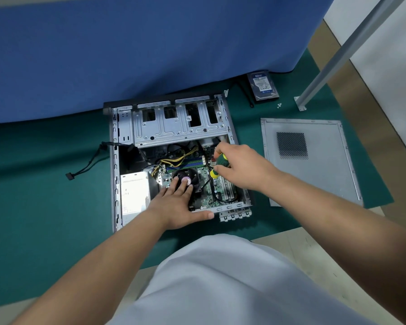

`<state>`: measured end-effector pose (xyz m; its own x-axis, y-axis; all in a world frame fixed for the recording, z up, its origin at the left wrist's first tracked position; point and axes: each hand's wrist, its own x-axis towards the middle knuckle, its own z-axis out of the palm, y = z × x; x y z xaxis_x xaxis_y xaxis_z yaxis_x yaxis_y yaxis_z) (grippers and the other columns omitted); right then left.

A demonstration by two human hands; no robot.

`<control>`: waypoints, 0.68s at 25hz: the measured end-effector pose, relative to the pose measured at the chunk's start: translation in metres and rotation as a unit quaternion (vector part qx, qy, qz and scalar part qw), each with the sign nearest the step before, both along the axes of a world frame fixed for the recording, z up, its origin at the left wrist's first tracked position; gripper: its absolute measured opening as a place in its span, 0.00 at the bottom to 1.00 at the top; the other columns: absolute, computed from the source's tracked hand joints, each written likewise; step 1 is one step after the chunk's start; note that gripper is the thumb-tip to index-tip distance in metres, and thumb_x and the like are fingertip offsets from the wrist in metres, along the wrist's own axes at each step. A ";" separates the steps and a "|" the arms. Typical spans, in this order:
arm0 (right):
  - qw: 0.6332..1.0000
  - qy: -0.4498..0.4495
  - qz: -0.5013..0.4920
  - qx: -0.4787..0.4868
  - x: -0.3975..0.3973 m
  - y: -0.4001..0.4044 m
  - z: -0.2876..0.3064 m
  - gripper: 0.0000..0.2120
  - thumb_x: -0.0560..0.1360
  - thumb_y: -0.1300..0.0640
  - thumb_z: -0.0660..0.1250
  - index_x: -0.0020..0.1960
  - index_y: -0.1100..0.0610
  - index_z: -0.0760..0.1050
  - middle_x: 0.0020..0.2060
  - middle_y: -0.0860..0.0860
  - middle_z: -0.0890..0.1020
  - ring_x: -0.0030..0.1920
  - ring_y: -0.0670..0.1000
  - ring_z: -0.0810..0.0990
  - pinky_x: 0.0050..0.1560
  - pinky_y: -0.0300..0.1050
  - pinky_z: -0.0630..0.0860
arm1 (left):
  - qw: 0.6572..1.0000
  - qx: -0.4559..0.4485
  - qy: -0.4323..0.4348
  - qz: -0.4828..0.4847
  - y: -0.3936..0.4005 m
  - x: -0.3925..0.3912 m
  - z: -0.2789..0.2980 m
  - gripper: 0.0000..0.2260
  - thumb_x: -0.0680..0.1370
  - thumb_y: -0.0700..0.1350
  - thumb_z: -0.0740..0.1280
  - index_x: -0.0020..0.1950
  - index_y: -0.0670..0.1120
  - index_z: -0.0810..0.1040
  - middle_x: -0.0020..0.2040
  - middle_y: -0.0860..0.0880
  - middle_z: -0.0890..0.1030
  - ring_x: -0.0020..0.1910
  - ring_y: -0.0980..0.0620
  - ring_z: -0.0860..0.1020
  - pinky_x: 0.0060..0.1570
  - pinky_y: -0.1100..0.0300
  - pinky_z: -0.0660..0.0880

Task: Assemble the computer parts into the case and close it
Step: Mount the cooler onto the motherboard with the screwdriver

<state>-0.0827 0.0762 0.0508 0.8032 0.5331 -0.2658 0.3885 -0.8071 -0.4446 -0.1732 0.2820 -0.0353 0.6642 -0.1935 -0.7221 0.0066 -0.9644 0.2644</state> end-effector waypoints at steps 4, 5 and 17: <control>1.000 -0.004 -0.004 -0.001 0.000 0.000 -0.001 0.10 0.80 0.49 0.66 0.59 0.50 0.71 0.37 0.40 0.71 0.28 0.42 0.71 0.28 0.42 0.60 | 1.000 0.001 0.008 -0.017 0.002 0.002 -0.003 0.66 0.56 0.89 0.51 0.84 0.52 0.38 0.80 0.55 0.28 0.79 0.51 0.29 0.80 0.43 0.40; 1.000 -0.006 -0.004 -0.003 0.000 0.000 -0.001 0.10 0.80 0.49 0.66 0.59 0.49 0.71 0.37 0.40 0.71 0.28 0.42 0.71 0.29 0.42 0.60 | 1.000 0.003 0.009 -0.020 0.003 0.003 -0.003 0.66 0.57 0.88 0.53 0.84 0.51 0.37 0.80 0.55 0.28 0.79 0.51 0.29 0.80 0.44 0.39; 0.997 -0.028 0.069 -0.030 -0.002 0.005 0.005 0.12 0.80 0.51 0.65 0.62 0.53 0.71 0.56 0.50 0.79 0.46 0.51 0.78 0.43 0.47 0.72 | 0.998 -0.040 0.043 0.020 0.003 0.008 -0.006 0.60 0.60 0.87 0.38 0.83 0.53 0.36 0.81 0.56 0.30 0.81 0.52 0.33 0.81 0.46 0.41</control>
